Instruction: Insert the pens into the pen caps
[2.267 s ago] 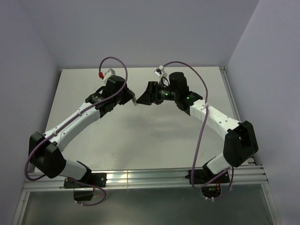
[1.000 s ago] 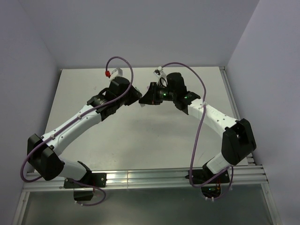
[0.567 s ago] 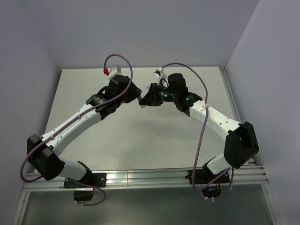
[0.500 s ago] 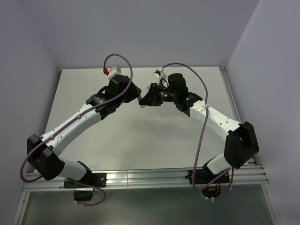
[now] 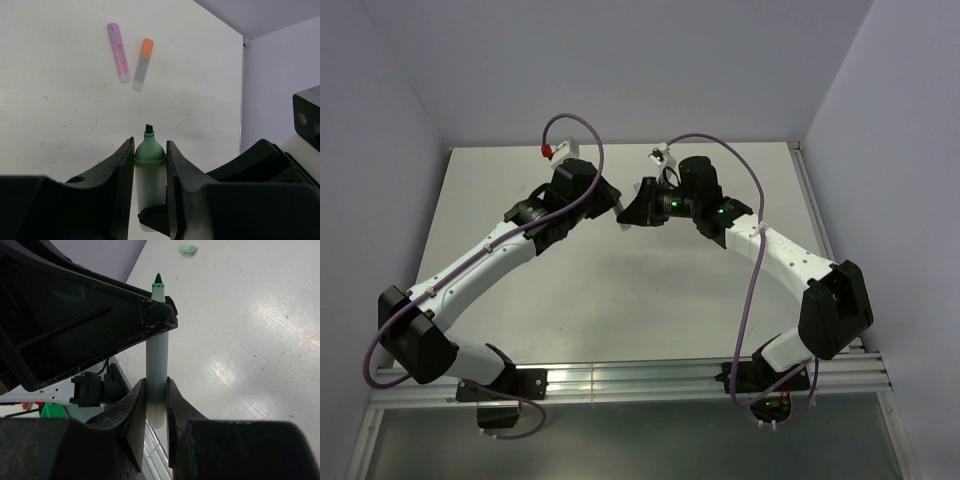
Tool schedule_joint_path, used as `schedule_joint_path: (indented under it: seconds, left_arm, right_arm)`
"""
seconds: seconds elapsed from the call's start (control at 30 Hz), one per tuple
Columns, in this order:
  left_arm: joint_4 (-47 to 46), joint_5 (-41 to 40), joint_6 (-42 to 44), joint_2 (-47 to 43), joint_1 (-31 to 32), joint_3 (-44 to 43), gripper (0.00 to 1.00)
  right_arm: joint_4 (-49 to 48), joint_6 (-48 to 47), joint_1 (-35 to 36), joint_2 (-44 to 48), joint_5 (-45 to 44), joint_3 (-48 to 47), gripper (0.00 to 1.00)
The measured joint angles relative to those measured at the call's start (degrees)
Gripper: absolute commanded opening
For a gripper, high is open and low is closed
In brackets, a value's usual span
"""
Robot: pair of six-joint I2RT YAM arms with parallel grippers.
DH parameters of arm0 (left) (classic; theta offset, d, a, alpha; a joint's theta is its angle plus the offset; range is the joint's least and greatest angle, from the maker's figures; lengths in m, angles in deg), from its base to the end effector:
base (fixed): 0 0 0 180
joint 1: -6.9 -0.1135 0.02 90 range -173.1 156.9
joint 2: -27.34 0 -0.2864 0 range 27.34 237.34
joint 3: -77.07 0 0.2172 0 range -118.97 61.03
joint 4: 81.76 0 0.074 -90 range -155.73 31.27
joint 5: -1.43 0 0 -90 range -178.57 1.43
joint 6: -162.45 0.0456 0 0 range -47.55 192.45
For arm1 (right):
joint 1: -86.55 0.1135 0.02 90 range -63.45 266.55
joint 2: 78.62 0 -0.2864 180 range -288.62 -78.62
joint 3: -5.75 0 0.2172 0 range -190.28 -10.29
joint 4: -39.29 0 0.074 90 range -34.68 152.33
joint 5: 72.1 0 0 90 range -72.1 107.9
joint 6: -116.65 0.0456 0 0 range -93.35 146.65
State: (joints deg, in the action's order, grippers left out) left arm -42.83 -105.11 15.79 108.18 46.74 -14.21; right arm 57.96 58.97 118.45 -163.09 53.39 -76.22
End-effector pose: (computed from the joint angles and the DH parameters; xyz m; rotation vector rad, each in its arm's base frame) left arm 0.2321 -0.1768 0.3795 -0.4921 2.0730 -0.7369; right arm 0.2518 0.1879 0.3490 -0.4447 2.0644 1.3103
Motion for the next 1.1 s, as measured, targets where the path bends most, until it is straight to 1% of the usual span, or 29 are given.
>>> schedule_joint_path:
  seconds: [0.1,0.2,0.73,0.8,0.93,1.1]
  left_arm:
    - [-0.04,0.09,0.0,0.0,0.0,0.0,0.0]
    - [-0.09,0.15,-0.02,0.0,0.0,0.0,0.0]
    - [-0.13,0.24,-0.02,0.0,0.0,0.0,0.01]
    - [-0.13,0.22,0.0,0.0,0.0,0.02,0.0]
    - [-0.07,0.2,0.04,0.0,0.0,0.02,0.0]
    - [-0.07,0.17,0.07,0.02,0.13,0.02,0.0]
  right_arm:
    - [0.0,0.0,0.0,0.0,-0.02,0.0,0.11]
    - [0.0,0.02,0.0,-0.02,-0.04,0.0,0.14]
    - [-0.13,0.02,0.0,-0.5,0.17,-0.11,0.21]
    - [-0.15,0.02,0.0,-0.63,0.28,-0.17,0.25]
    - [-0.37,0.09,0.0,-1.01,0.59,-0.26,0.29]
    - [-0.31,0.04,0.0,-1.29,0.81,-0.46,0.3]
